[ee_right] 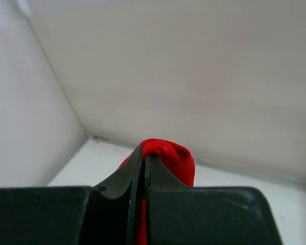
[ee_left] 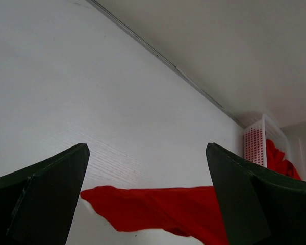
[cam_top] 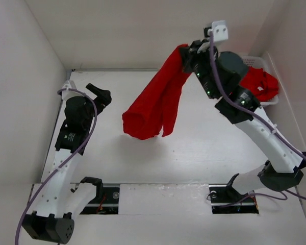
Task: Fold and stack the t-shirts
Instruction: Move the tshirt to the center of the board
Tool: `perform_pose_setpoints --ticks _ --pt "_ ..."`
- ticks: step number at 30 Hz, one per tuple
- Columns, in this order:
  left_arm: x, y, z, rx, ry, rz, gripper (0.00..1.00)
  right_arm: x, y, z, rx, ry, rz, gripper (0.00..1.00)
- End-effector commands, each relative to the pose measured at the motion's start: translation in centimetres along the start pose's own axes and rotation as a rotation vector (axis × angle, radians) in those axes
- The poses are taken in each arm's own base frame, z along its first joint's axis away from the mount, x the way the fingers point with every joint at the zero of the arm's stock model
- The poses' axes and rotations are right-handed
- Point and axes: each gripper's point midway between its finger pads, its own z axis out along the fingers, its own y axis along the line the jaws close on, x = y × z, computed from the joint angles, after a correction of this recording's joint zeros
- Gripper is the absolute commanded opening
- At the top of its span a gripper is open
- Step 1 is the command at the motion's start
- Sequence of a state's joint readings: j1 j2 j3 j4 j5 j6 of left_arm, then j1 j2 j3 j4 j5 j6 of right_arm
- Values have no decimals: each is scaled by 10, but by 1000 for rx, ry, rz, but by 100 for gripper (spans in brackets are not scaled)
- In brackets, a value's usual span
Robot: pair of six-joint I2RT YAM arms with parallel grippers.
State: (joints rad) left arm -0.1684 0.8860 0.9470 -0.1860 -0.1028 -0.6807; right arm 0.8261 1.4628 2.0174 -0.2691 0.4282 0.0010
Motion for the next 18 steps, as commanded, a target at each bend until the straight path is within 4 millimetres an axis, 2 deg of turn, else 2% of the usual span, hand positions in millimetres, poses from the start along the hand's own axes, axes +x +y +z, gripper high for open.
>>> perform_pose_setpoints --ticks 1,2,3,5,6,7,8,10,11,14,18 --pt "-16 14 -14 -94 -77 -77 100 41 -11 -1 76 28 56 4" --pt "-17 14 -18 -90 -81 -88 100 70 -13 3 71 82 69 11" --pt "-13 15 -19 -87 -71 -87 100 123 -13 -1 48 187 58 18" --pt "1 23 -16 -96 -34 -81 100 182 -7 -3 -1 309 116 37" --pt "5 26 -14 -105 -25 -78 100 234 -7 -12 -39 423 119 47" --pt "12 30 -11 -112 -3 -75 100 269 -4 -15 -45 500 123 56" --pt "22 35 -8 -123 25 -70 100 292 -9 -19 -19 550 161 76" --pt "36 42 0 -140 75 -52 100 339 -16 -35 -10 667 174 94" --pt "45 47 3 -150 104 -40 100 356 -18 -40 8 724 203 100" --pt "63 53 11 -168 168 -34 100 377 -36 -53 47 810 228 100" --pt "79 67 18 -214 210 -24 100 372 -47 -68 74 807 233 100"
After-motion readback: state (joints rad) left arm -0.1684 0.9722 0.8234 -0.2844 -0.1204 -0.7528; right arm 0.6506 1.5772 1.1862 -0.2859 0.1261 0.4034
